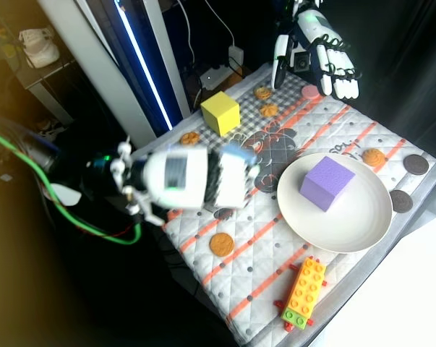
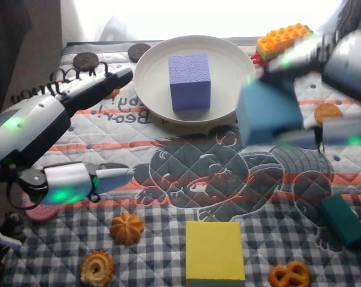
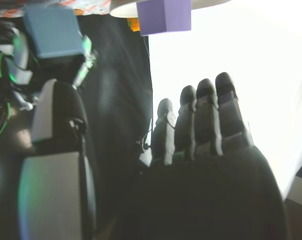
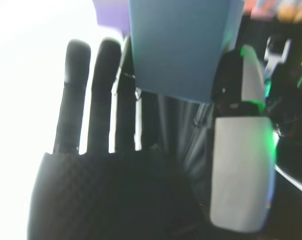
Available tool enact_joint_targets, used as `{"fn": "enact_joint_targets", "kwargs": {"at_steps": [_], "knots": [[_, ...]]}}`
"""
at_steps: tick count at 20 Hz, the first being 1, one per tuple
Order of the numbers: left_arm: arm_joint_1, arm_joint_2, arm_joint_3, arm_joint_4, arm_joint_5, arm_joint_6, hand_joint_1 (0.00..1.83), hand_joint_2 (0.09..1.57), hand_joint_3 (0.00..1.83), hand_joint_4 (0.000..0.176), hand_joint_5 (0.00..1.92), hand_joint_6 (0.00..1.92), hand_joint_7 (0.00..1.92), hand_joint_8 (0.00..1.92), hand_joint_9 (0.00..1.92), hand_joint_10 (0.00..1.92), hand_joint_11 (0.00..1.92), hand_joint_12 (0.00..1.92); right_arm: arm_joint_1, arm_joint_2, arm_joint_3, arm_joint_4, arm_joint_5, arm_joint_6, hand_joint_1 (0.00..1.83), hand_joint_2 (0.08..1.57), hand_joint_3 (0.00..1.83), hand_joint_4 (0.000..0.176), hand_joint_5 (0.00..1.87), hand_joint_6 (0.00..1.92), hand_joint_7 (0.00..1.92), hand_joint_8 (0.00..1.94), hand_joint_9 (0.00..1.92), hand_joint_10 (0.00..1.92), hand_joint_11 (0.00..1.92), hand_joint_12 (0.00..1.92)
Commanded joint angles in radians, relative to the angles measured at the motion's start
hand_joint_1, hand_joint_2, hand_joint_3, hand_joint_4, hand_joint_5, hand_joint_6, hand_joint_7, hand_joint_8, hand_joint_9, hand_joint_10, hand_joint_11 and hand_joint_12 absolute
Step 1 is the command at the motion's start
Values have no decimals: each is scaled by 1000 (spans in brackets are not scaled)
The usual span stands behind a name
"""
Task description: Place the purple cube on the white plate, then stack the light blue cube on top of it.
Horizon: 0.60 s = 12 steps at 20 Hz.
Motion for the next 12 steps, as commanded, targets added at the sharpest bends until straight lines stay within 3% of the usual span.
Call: {"fn": "enact_joint_targets", "kwargs": {"at_steps": [1, 2, 3, 4, 5, 6, 8, 9, 10, 11, 12], "knots": [[-4, -1, 8, 18, -115, -23, 883, 984, 0, 141, 168, 8, 168, 4, 115, 2, 11, 6, 23, -8, 16, 32, 94, 3, 1231, 1141, 0, 0, 1059, 725, 839, 1356, 646, 1163, 446, 1508], [-2, -3, 13, 16, -114, -38, 883, 977, 0, 137, 168, 6, 173, 6, 116, 2, 1, 1, 58, -30, 40, 33, 65, 3, 1210, 1132, 4, 0, 1003, 882, 901, 1188, 747, 916, 530, 1343], [-1, -4, 14, 16, -114, -40, 885, 986, 0, 132, 154, 1, 160, 0, 108, 0, 0, 0, 85, -52, 61, 33, 40, 3, 1221, 1129, 0, 0, 982, 854, 952, 1179, 853, 995, 627, 1503], [0, -5, 14, 16, -115, -40, 898, 982, 0, 135, 151, 0, 159, 1, 105, 0, 0, 0, 106, -71, 79, 33, 13, 3, 1223, 1119, 0, 0, 960, 906, 1006, 1081, 894, 990, 655, 1499], [1, -6, 14, 16, -115, -40, 909, 976, 0, 134, 155, 2, 163, 2, 110, 2, 14, 6, 134, -98, 105, 33, -20, 3, 1235, 1115, 0, 0, 969, 856, 1015, 1115, 923, 1125, 719, 1602], [3, -8, 14, 13, -115, -40, 882, 982, 0, 144, 147, 0, 155, 0, 107, 1, 27, 13, 157, -120, 126, 32, -47, 3, 1258, 1111, 0, 0, 978, 787, 1027, 1160, 1014, 1356, 864, 1752], [7, -13, 17, 10, -116, -40, 871, 972, 0, 145, 154, 2, 151, 0, 109, 1, 67, 39, 211, -168, 169, 28, -98, 3, 1243, 1104, 0, 0, 996, 812, 1029, 1106, 899, 1220, 735, 1630], [7, -16, 19, 10, -116, -41, 865, 977, 0, 137, 160, 11, 156, 9, 139, 5, 13, 420, 223, -182, 181, 27, -112, 3, 1237, 1101, 0, 0, 967, 895, 1068, 996, 930, 1113, 731, 1583], [7, -20, 23, 10, -115, -43, 859, 978, 0, 131, 171, 6, 163, 5, 150, 5, 2, 658, 240, -202, 197, 25, -130, 2, 1170, 1102, 0, 0, 995, 933, 1086, 1020, 1069, 1386, 955, 1763], [7, -25, 29, 10, -112, -53, 867, 971, 0, 125, 183, 3, 172, 2, 161, 6, 0, 785, 252, -219, 210, 25, -142, 2, 1163, 1099, 0, 0, 1007, 931, 1164, 1322, 1266, 1669, 1247, 1889], [7, -28, 37, 11, -109, -75, 869, 971, 0, 116, 187, 3, 173, 1, 152, 1, 0, 808, 266, -237, 224, 20, -159, 2, 1145, 1101, 0, 0, 1006, 941, 1044, 1256, 1076, 1587, 1029, 1865]]}}
